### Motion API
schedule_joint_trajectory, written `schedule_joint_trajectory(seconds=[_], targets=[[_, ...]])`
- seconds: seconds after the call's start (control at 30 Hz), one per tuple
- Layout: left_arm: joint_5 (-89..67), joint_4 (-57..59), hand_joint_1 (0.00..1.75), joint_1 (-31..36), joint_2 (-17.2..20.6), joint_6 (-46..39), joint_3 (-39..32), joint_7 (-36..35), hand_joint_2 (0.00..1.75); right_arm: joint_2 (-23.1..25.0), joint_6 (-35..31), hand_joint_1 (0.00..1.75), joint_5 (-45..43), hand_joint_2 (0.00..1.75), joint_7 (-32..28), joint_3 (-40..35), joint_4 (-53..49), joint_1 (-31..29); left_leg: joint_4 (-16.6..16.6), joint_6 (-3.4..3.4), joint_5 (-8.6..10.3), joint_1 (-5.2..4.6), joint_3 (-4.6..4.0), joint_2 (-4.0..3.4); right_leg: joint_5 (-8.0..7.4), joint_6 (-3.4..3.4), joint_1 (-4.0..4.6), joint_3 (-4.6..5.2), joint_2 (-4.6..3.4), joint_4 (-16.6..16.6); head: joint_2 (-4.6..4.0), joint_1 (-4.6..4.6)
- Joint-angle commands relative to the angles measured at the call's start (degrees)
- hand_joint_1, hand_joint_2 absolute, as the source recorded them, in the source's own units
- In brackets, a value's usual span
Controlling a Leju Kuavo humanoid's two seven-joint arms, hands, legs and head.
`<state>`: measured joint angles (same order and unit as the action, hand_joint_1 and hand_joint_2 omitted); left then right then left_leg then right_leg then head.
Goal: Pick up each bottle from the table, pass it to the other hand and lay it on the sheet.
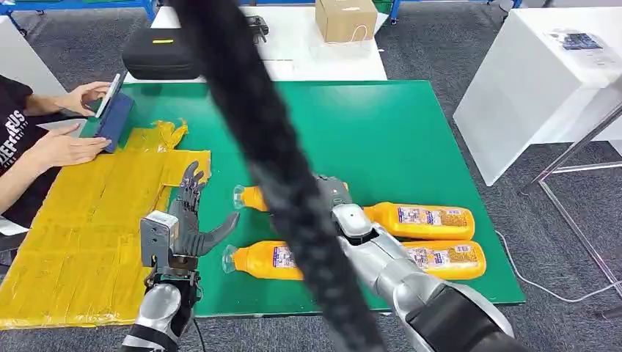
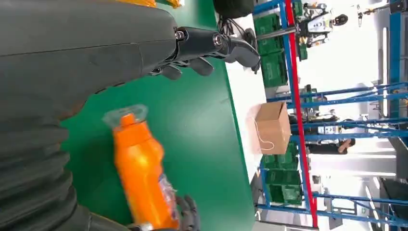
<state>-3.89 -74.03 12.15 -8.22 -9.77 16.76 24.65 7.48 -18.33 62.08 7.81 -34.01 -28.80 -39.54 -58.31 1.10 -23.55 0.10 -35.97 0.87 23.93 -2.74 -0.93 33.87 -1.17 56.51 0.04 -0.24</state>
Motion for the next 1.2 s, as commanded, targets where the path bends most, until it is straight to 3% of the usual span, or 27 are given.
schedule_joint_trajectory(seconds=[0.03, 0.3, 0.47, 0.57, 0.7, 0.93, 1.07, 1.2], targets=[[-0.3, 2.5, 0.0, 0.8, -0.2, 0.1, -0.7, -0.3, 1.75, 0.3, -7.1, 1.75, -1.9, 1.75, -3.9, 6.7, -6.7, 2.4, 0.0, -0.09, -0.11, 0.01, 0.26, -0.08, 0.1, 0.16, 0.05, -0.25, 0.1, 0.0, 0.0, 0.0], [-0.3, 2.5, 0.0, 0.7, -0.2, 0.1, -0.6, -0.3, 1.75, 0.2, -7.1, 1.75, -1.9, 1.75, -4.0, 6.7, -6.9, 2.6, 0.0, -0.04, -0.03, 0.0, 0.08, -0.03, 0.03, 0.07, 0.01, -0.07, 0.06, 0.0, 0.0, 0.0], [-0.7, 2.5, 0.0, 0.7, -0.1, -0.1, -0.2, -0.2, 1.75, 0.3, -14.9, 1.75, -4.6, 1.75, -7.9, 10.6, -13.1, 6.2, 0.0, -0.06, -0.05, 0.01, 0.12, 0.01, 0.06, 0.1, 0.03, -0.12, 0.14, 0.0, 0.0, 0.0], [-0.8, 2.3, 0.0, 0.5, 0.0, 0.0, 0.1, -0.1, 1.75, 0.0, -13.9, 1.75, -5.2, 1.75, -8.2, 11.7, -15.2, 7.4, 0.0, -0.08, -0.1, 0.0, 0.24, -0.02, 0.11, 0.14, 0.03, -0.24, 0.15, 0.0, 0.0, 0.0], [-0.9, 1.5, 0.0, -0.1, 0.4, -0.3, 0.4, -0.1, 1.75, 0.8, -18.7, 1.75, -12.3, 1.75, -15.5, 15.3, -23.5, 12.3, 0.0, -0.09, -0.09, 0.01, 0.24, 0.02, 0.11, 0.15, 0.04, -0.25, 0.2, 0.0, 0.0, 0.0], [-1.1, 0.7, 0.0, -1.2, 1.1, -0.4, 1.2, 0.0, 1.75, 1.6, -18.7, 1.75, -23.2, 1.75, -22.6, 16.8, -38.0, 21.3, 0.0, -0.08, -0.1, 0.01, 0.14, 0.0, 0.11, 0.12, 0.04, -0.15, 0.14, 0.0, 0.0, 0.0], [1.7, 0.4, 0.0, -1.3, 1.8, 1.4, 1.5, -0.2, 1.75, 1.6, -10.9, 1.75, -37.4, 1.75, -29.5, 14.9, -45.0, 25.8, 0.0, -0.08, -0.1, 0.01, 0.1, 0.01, 0.11, 0.12, 0.03, -0.1, 0.15, 0.0, 0.0, 0.0], [5.5, 0.0, 0.0, -0.7, 2.7, 4.2, 1.9, -0.4, 1.75, 1.1, -2.9, 1.75, -45.8, 1.75, -32.7, 11.3, -46.9, 28.2, 0.0, -0.09, -0.11, 0.02, 0.15, -0.05, 0.11, 0.14, 0.05, -0.14, 0.12, 0.0, 0.0, 0.0]])
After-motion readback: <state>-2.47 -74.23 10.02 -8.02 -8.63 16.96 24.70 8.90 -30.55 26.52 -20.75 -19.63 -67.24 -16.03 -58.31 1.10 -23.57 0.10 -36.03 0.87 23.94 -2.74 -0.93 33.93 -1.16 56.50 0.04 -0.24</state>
